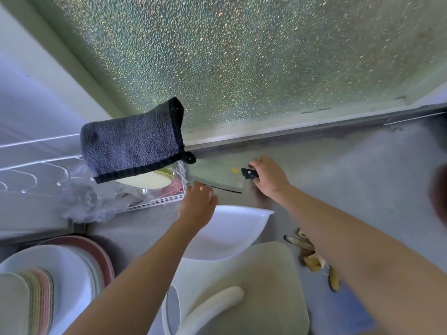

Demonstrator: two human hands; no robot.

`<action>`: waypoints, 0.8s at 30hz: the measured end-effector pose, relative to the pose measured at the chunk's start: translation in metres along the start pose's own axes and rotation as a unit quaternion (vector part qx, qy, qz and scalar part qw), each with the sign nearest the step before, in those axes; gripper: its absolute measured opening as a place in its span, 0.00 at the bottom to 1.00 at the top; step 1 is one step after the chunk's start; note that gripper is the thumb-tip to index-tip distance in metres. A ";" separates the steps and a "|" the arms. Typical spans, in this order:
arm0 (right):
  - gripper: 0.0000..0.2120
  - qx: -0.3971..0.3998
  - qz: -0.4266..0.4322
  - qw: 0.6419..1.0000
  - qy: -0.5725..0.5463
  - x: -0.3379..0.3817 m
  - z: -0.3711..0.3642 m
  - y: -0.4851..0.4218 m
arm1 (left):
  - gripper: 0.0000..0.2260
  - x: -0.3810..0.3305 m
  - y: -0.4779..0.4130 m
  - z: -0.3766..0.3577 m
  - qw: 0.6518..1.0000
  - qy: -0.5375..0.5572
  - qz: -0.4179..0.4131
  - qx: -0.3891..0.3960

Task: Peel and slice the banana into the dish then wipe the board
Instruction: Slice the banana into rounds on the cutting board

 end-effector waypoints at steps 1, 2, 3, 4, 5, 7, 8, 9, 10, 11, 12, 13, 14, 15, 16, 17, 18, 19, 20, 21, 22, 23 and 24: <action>0.17 -0.003 0.004 1.000 -0.008 0.000 0.002 0.002 | 0.16 0.001 0.001 -0.001 1.000 0.009 0.000 0.007; 0.15 -0.011 0.004 1.000 -0.017 0.000 0.006 0.005 | 0.15 0.002 0.002 -0.002 1.000 0.017 -0.006 0.009; 0.14 -0.020 -0.002 0.999 -0.026 0.000 0.010 0.009 | 0.15 0.003 0.003 -0.002 1.000 0.024 -0.012 0.006; 0.13 -0.029 -0.013 0.999 -0.033 -0.002 0.016 0.015 | 0.15 0.003 0.006 -0.001 0.999 0.030 -0.019 -0.001; 0.11 -0.036 -0.028 0.998 -0.036 -0.005 0.021 0.021 | 0.14 0.002 0.010 0.001 0.999 0.035 -0.026 -0.010; 0.08 -0.053 -0.054 0.996 -0.050 -0.009 0.031 0.039 | 0.12 0.000 0.022 0.009 0.997 0.049 -0.046 -0.047; 0.06 -0.066 -0.066 0.994 -0.065 -0.010 0.035 0.051 | 0.11 -0.002 0.031 0.015 0.993 0.064 -0.061 -0.073; 0.08 -0.083 -0.080 0.989 -0.089 -0.012 0.039 0.063 | 0.10 -0.002 0.040 0.021 0.989 0.081 -0.075 -0.097; 0.09 -0.103 -0.094 0.983 -0.119 -0.013 0.041 0.077 | 0.09 -0.002 0.050 0.026 0.984 0.092 -0.090 -0.121; 0.10 -0.120 -0.111 0.975 -0.152 -0.013 0.042 0.091 | 0.09 -0.002 0.059 0.029 0.980 0.097 -0.099 -0.140; 0.10 -0.135 -0.128 0.965 -0.184 -0.013 0.041 0.105 | 0.09 0.000 0.069 0.030 0.978 0.097 -0.104 -0.153; 0.10 -0.150 -0.145 0.954 -0.216 -0.010 0.040 0.119 | 0.09 0.003 0.078 0.029 0.977 0.098 -0.104 -0.160; 0.10 -0.167 -0.158 0.941 -0.248 -0.005 0.037 0.133 | 0.10 0.006 0.088 0.027 0.976 0.101 -0.104 -0.162; 0.12 -0.182 -0.170 0.927 -0.279 0.001 0.035 0.148 | 0.10 0.010 0.098 0.023 0.976 0.104 -0.104 -0.161; 0.13 -0.192 -0.176 0.915 -0.308 0.010 0.030 0.162 | 0.10 0.014 0.109 0.019 0.976 0.106 -0.105 -0.158; 0.13 -0.195 -0.177 0.905 -0.333 0.020 0.026 0.175 | 0.10 0.019 0.119 0.013 0.977 0.108 -0.107 -0.152; 0.12 -0.194 -0.172 0.898 -0.357 0.032 0.021 0.188 | 0.10 0.023 0.130 0.006 0.977 0.109 -0.112 -0.147; 0.10 -0.192 -0.167 0.889 -0.379 0.043 0.016 0.200 | 0.10 0.027 0.140 -0.001 0.976 0.113 -0.120 -0.142; 0.08 -0.194 -0.160 0.880 -0.404 0.053 0.011 0.211 | 0.10 0.031 0.151 -0.007 0.976 0.114 -0.127 -0.136; 0.07 -0.197 -0.152 0.872 -0.422 0.063 0.006 0.221 | 0.09 0.035 0.162 -0.014 0.977 0.112 -0.131 -0.128; 0.08 -0.198 -0.144 0.869 -0.430 0.071 0.003 0.231 | 0.09 0.039 0.171 -0.022 0.979 0.104 -0.131 -0.116; 0.09 -0.196 -0.139 0.869 -0.433 0.078 0.000 0.241 | 0.09 0.043 0.180 -0.031 0.982 0.096 -0.127 -0.100; 0.09 -0.188 -0.136 0.872 -0.431 0.084 -0.004 0.250 | 0.09 0.049 0.187 -0.040 0.986 0.088 -0.118 -0.083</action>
Point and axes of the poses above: each hand's wrist, its own y-axis away from the middle knuckle, its own z-axis out of the back of the hand, x = y × z, the point moved 10 cm from there along -y, towards the middle knuckle, and after that the axes turned 14 degrees about z, right-handed, at the moved point
